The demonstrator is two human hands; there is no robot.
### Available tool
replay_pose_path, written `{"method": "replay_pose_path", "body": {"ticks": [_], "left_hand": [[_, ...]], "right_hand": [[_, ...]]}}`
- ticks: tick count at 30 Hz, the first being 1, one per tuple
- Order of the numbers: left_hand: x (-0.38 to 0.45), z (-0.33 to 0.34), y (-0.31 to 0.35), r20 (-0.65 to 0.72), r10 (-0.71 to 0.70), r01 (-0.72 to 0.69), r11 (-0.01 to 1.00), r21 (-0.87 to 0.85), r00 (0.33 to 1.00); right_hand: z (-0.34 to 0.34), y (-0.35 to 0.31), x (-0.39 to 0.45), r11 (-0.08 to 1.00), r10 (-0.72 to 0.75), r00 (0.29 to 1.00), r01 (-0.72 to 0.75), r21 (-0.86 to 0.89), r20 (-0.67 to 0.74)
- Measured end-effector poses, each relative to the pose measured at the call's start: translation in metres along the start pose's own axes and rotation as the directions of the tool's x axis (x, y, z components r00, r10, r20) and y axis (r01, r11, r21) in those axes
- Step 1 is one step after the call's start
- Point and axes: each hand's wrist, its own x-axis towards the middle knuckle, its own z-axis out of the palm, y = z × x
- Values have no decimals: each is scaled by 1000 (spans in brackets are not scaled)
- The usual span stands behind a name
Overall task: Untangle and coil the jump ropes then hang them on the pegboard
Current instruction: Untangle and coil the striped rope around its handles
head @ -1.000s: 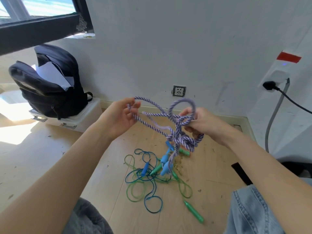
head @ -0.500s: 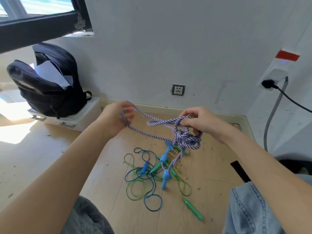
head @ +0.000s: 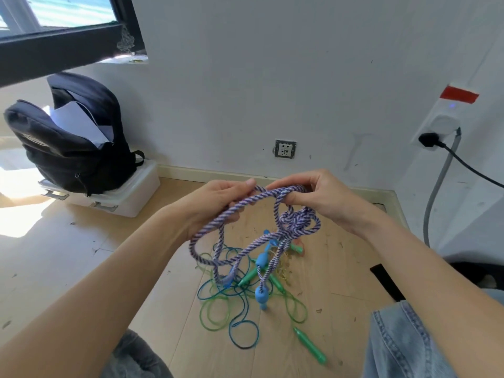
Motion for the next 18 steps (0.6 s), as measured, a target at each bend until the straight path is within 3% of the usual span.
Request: {"method": "replay_pose_path", "body": {"ticks": [2,3,4,5,6,7,8,10,12,15,16,18], "left_hand": [[2,-7,1,-223,-7,-33,984,-173,975],[3,-12,3,-367,-40,-43,975,-217,930],[4,-18,3,-513,-59,-20,989,-147,857],[4,-23,0,-633,-35,93,994,58,774],[3,-24,-4,-691,12,237,935,265,723],[3,-22,-8,-674,55,298,868,397,737],[4,-16,-10,-587,65,279,834,476,807],[3,5,-11,-291,30,112,881,461,956],[4,26,-17,-95,61,-7,874,485,994],[9,34,-23,-140,203,-91,820,565,969],[9,32,-21,-164,204,-87,841,533,965],[8,21,-12,-246,142,-46,932,360,959]], "right_hand": [[0,3,2,997,62,992,-66,-31,-112],[-2,6,2,991,116,975,-126,-40,-191],[-3,9,2,982,178,949,-189,-20,-260],[-4,11,3,971,236,925,-238,30,-299],[-5,11,3,960,280,911,-262,98,-302],[-4,10,4,950,302,912,-264,165,-278],[-2,8,4,942,302,922,-249,225,-242],[4,2,5,918,259,953,-192,348,-156],[9,-2,5,867,197,978,-142,478,-68],[7,-3,6,818,188,981,-129,560,-49],[4,-1,6,840,226,969,-143,524,-98],[-3,7,5,939,279,935,-218,266,-218]]}}
